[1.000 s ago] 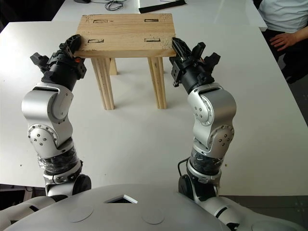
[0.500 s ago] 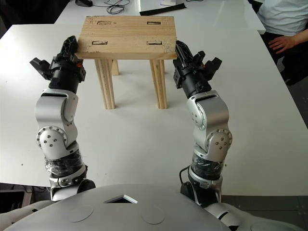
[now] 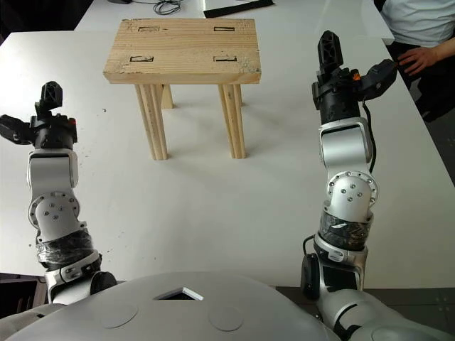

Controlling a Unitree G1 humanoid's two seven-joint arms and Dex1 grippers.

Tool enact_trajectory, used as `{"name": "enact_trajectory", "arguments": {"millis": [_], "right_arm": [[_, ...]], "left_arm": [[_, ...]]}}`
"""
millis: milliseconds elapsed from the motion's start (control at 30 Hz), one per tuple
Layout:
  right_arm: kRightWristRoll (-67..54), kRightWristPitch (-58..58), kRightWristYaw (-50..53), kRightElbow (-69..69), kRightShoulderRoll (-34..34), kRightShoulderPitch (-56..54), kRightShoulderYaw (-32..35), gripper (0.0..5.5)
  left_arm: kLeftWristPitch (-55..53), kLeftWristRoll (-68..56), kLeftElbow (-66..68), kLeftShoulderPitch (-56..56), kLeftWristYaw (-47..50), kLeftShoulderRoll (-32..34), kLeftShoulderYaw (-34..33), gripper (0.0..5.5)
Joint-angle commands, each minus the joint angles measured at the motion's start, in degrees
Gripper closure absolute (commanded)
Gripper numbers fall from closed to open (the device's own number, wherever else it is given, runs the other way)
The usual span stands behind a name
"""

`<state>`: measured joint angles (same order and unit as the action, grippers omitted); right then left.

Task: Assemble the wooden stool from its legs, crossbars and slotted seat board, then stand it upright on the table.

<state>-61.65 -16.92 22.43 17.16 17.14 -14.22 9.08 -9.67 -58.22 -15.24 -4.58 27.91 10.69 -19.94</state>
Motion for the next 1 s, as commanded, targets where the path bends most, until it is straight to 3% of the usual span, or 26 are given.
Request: {"name": "enact_trajectory", "arguments": {"millis": [33, 200, 400, 567, 700, 833, 1000], "right_arm": [[28.0, 2.1, -6.1, -7.9, 7.7, -2.7, -11.6, 1.50], [40.8, 7.7, -7.3, -18.3, 3.9, -5.0, -14.8, 1.50], [46.2, 11.1, -9.2, -21.3, -1.3, -6.3, -12.1, 1.50], [50.0, 14.2, -11.0, -25.8, -2.6, -10.6, -9.4, 1.50], [53.6, 15.4, -11.1, -26.6, -3.4, -9.9, -8.8, 1.50], [56.7, 16.0, -12.7, -25.6, -5.3, -7.6, -10.0, 1.50], [57.4, 15.1, -13.8, -25.6, -7.2, -8.6, -9.1, 1.50]], "left_arm": [[2.0, 27.0, 4.4, 0.5, -6.8, 9.8, 9.9, 0.83], [7.8, 45.1, 10.5, 0.5, -6.2, 8.4, 17.0, 0.83], [11.8, 52.4, 16.6, -4.6, -8.5, 5.2, 17.3, 0.83], [13.4, 50.5, 23.1, -11.8, -10.1, 4.2, 11.5, 0.83], [14.0, 50.6, 24.4, -14.7, -13.0, 3.5, 10.9, 0.83], [14.4, 51.6, 24.5, -14.0, -13.8, 2.7, 9.9, 1.43], [14.9, 52.7, 24.2, -14.5, -13.7, 1.3, 9.5, 1.48]]}}
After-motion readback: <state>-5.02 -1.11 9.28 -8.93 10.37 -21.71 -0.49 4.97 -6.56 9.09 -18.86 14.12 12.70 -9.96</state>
